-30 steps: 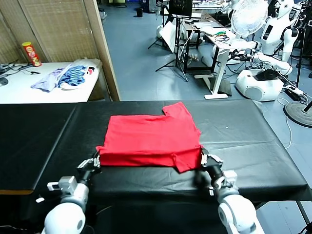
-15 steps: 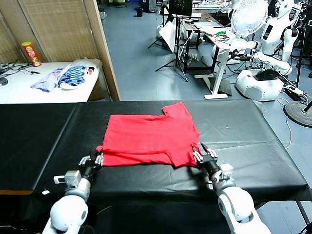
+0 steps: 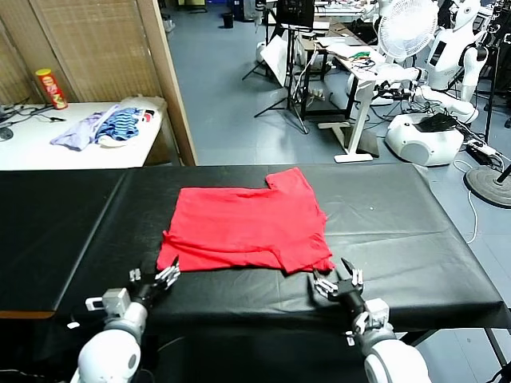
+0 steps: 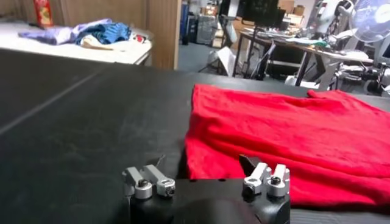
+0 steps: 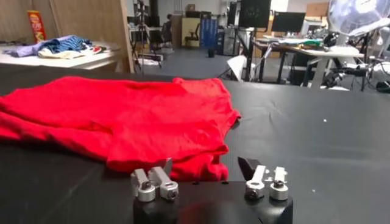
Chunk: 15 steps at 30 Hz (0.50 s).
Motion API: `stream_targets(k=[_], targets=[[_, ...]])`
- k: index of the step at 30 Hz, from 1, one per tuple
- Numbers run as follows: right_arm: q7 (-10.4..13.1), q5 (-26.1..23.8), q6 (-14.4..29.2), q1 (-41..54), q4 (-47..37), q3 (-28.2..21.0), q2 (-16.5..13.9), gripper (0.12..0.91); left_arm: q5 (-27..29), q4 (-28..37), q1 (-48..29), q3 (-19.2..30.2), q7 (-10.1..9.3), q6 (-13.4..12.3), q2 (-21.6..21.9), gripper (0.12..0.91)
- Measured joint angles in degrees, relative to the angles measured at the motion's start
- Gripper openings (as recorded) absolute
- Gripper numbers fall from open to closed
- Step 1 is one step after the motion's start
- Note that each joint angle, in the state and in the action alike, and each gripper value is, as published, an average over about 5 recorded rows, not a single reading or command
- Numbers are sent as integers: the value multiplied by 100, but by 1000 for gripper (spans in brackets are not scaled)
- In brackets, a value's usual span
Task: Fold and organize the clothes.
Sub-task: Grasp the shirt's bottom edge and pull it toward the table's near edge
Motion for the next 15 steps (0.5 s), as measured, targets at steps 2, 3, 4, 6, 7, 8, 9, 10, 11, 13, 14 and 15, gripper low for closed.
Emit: stream_targets(k=[2,3,4,6,7,8,9,10,11,13,14,15], targets=[[33,14,-18,11,25,-6,-9,233,-76,44,-8,2,25,30,0,408],[53,25,-29,14,46,-7,-15,198,-108,63,-13,5,36,46,-1,358],[75,36,-40,14,69,-7,-21,162,-128,77,-18,9,44,60,-2,307],[134,67,-81,-9,126,-4,-27,137,-137,91,-17,18,51,77,-3,195],[173,87,-121,-30,161,-1,-28,131,-128,81,-8,21,50,80,-2,168],[216,116,-183,-56,200,3,-29,130,-109,63,5,22,46,80,-1,140],[260,153,-262,-88,245,10,-33,130,-72,36,21,20,39,75,1,130],[301,194,-349,-121,293,18,-39,130,-14,3,42,17,31,67,4,132],[339,242,-444,-158,348,27,-49,130,62,-34,66,14,22,60,11,134],[401,335,-650,-249,482,49,-84,130,269,-110,124,8,-4,53,34,131],[427,375,-747,-299,556,58,-105,130,378,-153,161,4,-22,62,53,130],[451,413,-845,-355,639,68,-130,130,475,-197,204,-2,-44,84,75,130]])
